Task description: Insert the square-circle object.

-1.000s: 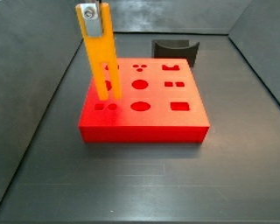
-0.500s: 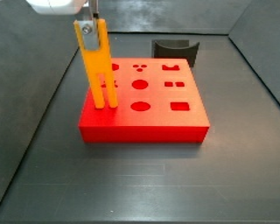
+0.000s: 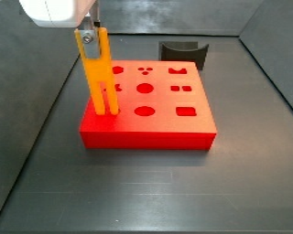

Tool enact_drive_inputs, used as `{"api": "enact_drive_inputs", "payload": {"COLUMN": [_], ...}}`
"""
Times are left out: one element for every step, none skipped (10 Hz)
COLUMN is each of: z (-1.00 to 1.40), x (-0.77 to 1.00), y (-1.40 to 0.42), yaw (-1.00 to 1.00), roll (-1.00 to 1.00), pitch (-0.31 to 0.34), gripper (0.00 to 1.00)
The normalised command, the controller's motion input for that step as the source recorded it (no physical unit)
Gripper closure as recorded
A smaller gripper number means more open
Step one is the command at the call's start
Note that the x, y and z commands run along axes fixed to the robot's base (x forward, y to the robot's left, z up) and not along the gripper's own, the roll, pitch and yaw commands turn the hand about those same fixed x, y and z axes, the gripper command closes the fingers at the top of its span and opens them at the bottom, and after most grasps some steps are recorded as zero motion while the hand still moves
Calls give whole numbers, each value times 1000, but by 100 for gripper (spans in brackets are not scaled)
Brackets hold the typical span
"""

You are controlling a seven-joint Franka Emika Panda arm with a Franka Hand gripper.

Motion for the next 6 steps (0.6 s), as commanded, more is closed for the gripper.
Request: {"api": "enact_drive_inputs", "payload": {"z": [-789,-606,-494,-454,-463,-646], "x": [223,114,109,126,163,0], "y": [-77,-3,0,0,-123,-266], "yaw": [0,-14,-54,-114,-160,-117], "roll": [69,17,3,9,96,104], "pitch": [200,299,350,363,323,37], "gripper": [100,100,100,100,100,100]}}
